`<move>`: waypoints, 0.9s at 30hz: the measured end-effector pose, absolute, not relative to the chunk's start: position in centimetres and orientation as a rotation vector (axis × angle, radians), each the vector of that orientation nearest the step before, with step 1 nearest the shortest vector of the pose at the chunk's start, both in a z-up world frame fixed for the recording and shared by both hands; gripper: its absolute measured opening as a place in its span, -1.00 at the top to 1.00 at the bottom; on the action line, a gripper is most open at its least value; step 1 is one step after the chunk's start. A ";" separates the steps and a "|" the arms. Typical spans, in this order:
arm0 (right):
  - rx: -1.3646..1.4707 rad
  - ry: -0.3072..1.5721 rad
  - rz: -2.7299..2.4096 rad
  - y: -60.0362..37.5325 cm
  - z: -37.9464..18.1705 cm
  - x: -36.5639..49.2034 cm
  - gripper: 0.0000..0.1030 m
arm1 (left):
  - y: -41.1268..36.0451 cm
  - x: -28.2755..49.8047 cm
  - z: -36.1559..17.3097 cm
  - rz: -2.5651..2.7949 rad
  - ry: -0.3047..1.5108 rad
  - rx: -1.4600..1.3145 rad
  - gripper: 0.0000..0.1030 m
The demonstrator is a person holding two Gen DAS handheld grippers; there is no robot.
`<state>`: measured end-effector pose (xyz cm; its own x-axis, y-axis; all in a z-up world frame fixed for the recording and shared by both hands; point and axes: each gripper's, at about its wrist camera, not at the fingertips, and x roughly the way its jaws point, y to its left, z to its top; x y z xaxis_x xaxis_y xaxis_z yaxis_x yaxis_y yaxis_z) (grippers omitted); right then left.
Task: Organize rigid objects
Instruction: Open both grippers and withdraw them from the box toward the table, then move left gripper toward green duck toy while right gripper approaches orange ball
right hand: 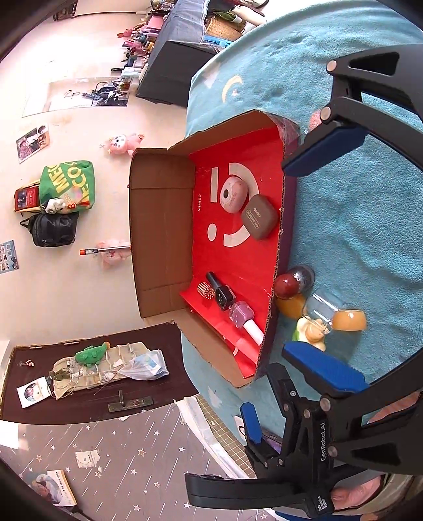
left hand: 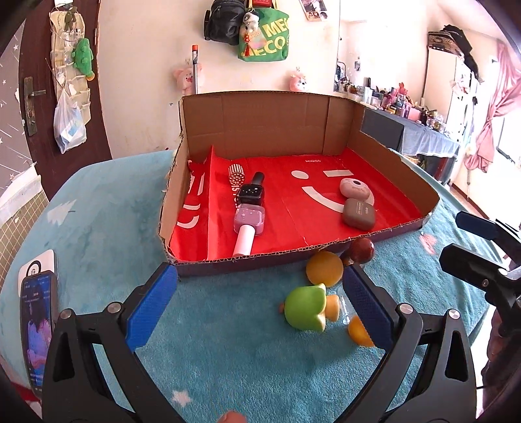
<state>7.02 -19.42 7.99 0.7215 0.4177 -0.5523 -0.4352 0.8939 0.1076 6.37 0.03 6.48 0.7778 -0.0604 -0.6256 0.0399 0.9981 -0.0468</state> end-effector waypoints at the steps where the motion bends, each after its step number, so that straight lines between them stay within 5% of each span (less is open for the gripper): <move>1: -0.030 0.605 0.472 -19.4 7.9 6.9 -1.00 | 0.0 6.2 6.4 -0.057 0.680 -0.034 -1.00; 27: -0.056 0.676 0.480 -18.8 4.6 5.0 -1.00 | 0.5 4.2 3.9 -0.071 0.751 -0.049 -1.00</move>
<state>4.97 -18.83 4.61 0.6756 0.4088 -0.6136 -0.4442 0.8899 0.1037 4.23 0.52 3.94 0.7290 -0.0814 -0.6796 0.0467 0.9965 -0.0693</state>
